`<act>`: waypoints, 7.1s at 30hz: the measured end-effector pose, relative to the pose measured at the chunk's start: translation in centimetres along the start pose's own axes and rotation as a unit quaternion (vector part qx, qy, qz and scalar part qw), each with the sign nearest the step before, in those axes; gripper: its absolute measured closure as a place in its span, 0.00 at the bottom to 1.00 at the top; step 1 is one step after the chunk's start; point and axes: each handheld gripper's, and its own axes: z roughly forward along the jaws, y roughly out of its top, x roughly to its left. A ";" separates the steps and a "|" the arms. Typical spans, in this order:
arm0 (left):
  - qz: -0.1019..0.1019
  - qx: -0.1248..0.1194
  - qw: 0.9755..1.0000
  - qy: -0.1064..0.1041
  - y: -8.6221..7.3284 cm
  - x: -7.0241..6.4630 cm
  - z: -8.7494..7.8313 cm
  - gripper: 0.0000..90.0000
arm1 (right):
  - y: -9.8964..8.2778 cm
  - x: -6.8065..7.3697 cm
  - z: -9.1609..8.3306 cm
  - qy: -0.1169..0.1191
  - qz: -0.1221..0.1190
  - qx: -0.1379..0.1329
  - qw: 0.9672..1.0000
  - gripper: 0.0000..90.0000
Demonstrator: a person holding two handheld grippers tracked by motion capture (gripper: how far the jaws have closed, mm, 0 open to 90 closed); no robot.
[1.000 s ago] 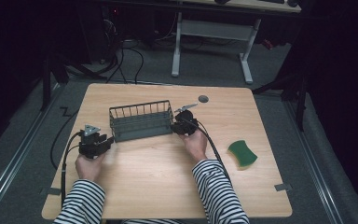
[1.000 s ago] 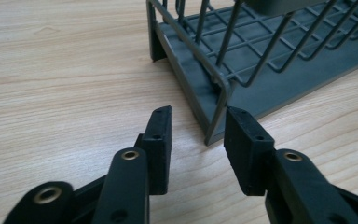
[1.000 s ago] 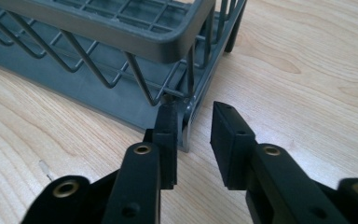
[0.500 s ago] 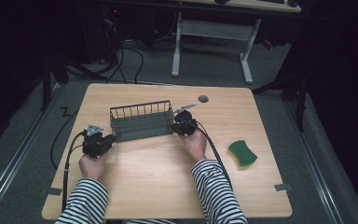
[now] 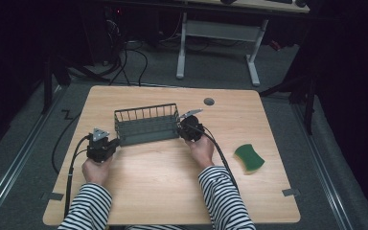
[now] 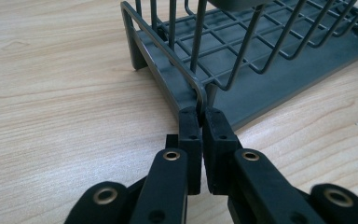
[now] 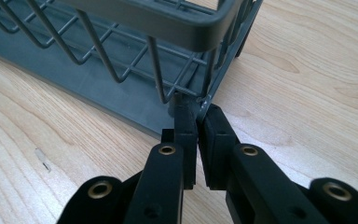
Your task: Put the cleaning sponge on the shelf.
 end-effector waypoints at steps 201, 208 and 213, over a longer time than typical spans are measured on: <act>0.028 0.040 0.999 0.005 -2.8 -2.2 0.3 0.28 | -15.2 -11.9 -14.4 -0.080 0.078 0.074 0.991 0.34; 0.027 0.040 0.999 0.005 -2.8 -2.2 0.3 0.29 | -14.8 -11.7 -15.4 -0.069 0.085 0.053 0.993 0.34; 0.027 0.040 0.999 0.006 -2.8 -2.2 0.3 0.29 | -14.7 -11.6 -16.0 -0.068 0.085 0.046 0.993 0.34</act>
